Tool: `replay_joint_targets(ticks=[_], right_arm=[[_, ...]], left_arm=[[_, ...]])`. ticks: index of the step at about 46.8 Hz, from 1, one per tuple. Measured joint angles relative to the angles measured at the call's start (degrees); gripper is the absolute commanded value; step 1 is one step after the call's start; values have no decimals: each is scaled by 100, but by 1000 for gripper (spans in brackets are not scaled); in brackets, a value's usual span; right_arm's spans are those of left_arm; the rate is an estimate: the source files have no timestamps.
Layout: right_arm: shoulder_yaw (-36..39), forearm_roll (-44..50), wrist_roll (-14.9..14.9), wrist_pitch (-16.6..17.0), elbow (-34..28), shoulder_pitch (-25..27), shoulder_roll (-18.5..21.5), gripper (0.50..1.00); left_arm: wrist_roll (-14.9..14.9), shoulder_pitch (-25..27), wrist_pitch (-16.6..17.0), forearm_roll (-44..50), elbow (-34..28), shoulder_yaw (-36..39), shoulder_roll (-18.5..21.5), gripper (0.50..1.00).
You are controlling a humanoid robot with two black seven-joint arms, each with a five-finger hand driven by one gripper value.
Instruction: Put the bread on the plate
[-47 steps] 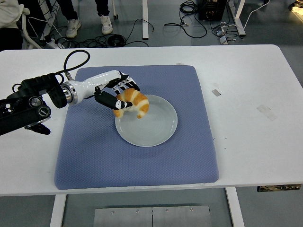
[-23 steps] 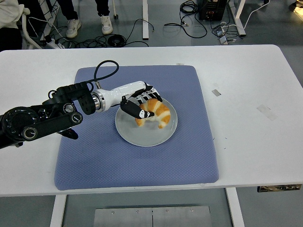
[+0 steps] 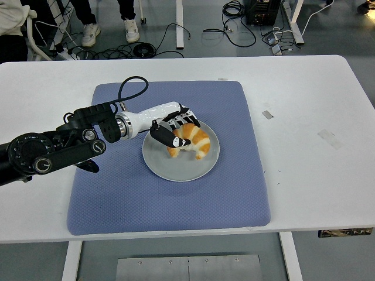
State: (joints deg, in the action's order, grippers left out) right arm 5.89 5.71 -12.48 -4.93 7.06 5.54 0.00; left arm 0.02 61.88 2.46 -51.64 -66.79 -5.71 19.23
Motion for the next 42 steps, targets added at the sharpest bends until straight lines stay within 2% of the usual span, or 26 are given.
replay_joint_targets(ticks=[5,14,20,30,42], right_arm=[[0,0,0,0,1,0,0,1000],[0,0,0,0,2,0,0,1000],[0,0,0,0,0,0,0,1000],[0,0,0,0,1,0,0,1000],[0,0,0,0,1,0,0,1000]], left_arm=[[-2,-8,-4,15,0,0,5,826],[-9,-18,-9,62,-8,-2,-7,886],[-27,-10,-14,91,-17,-12,-14,963],[-28,78,-61,587,-86,-125,68,977],[-51,528,-114,1575,-90,-299,362,978]])
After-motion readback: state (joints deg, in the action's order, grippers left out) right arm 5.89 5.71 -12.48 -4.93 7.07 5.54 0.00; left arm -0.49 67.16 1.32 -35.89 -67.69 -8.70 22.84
